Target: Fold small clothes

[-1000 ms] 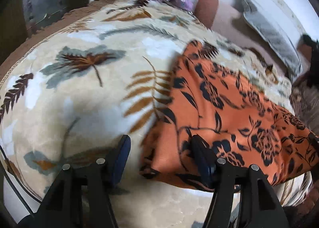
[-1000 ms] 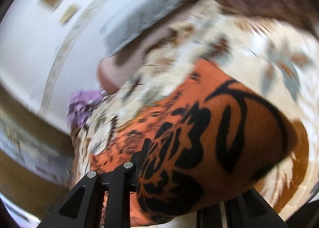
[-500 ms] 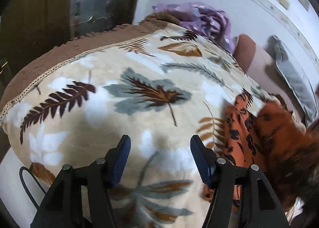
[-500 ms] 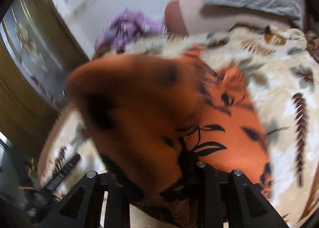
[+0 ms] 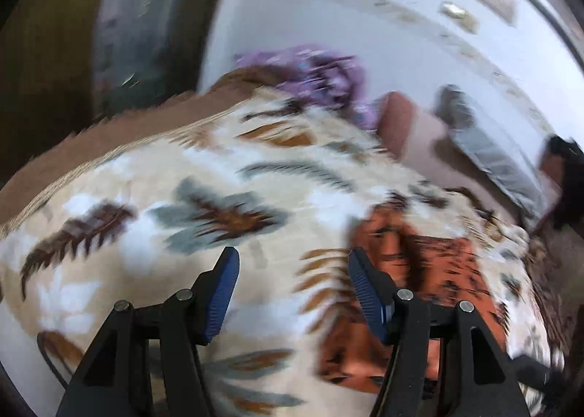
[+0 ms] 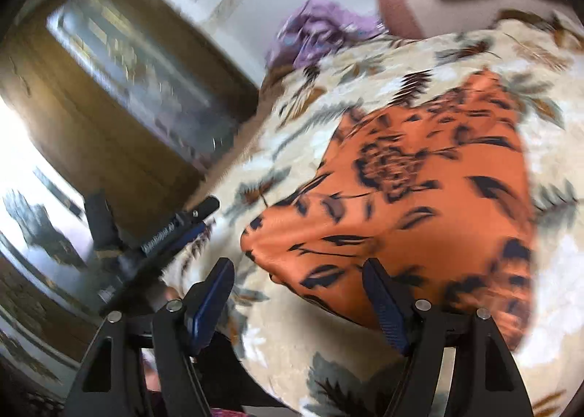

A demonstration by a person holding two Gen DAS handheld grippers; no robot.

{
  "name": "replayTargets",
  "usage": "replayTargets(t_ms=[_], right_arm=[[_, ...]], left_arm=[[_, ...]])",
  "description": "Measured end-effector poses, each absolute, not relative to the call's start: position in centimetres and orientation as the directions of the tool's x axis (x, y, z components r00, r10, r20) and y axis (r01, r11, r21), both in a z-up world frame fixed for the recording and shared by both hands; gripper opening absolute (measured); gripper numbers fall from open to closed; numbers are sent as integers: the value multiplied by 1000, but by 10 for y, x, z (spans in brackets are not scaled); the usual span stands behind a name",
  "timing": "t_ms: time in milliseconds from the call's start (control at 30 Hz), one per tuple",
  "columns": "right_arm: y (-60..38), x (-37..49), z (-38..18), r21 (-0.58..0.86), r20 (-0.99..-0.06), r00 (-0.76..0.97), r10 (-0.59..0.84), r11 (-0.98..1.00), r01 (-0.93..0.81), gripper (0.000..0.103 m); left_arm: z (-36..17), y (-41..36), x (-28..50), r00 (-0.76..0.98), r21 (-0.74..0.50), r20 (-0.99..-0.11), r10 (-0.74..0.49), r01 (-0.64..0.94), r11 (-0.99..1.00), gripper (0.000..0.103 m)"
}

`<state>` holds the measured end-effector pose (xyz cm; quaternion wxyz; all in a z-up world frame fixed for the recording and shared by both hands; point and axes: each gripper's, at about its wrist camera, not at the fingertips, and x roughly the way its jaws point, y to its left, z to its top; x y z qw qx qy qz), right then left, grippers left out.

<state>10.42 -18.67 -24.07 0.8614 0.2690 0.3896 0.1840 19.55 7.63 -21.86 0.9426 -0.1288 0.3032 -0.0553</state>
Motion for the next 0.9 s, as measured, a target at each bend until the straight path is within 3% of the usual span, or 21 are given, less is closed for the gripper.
replayTargets(t_ms=[100, 200, 267, 333, 367, 400, 433, 500, 700, 800, 900], right_arm=[[-218, 99, -242, 597, -588, 692, 419, 802, 21, 71], [-237, 98, -252, 608, -605, 706, 369, 786, 110, 48], [-236, 98, -258, 586, -629, 693, 353, 801, 124, 46], [-227, 100, -267, 532, -678, 660, 324, 836, 136, 45], [-226, 101, -269, 526, -682, 659, 318, 839, 141, 44], [-226, 100, -269, 529, -678, 663, 317, 837, 141, 44], [-225, 99, -268, 533, -676, 662, 323, 835, 137, 44], [-226, 96, -263, 543, -673, 656, 341, 831, 125, 43], [-253, 110, -252, 600, -613, 719, 328, 785, 153, 44], [-261, 125, -264, 570, -663, 699, 266, 785, 243, 45], [-262, 140, -292, 607, -694, 639, 330, 745, 275, 45]], left_arm=[[-216, 46, 192, 773, -296, -550, -316, 173, 939, 64], [-218, 20, 193, 708, -330, -564, -424, 277, 902, 66], [-225, 2, 198, 644, -329, -606, -467, 332, 884, 73], [-239, -7, 207, 586, -326, -668, -459, 324, 888, 73], [-248, -9, 211, 553, -337, -695, -460, 314, 887, 71], [-254, -10, 214, 533, -340, -713, -455, 304, 890, 49], [-258, -10, 215, 524, -327, -728, -442, 302, 896, 36], [-257, -9, 212, 530, -332, -710, -464, 330, 884, 18], [-245, -18, 191, 556, -303, -640, -530, 451, 839, 15], [-250, -15, 193, 543, -300, -652, -529, 456, 838, 15], [-267, -9, 193, 514, -268, -709, -483, 437, 859, 15]])
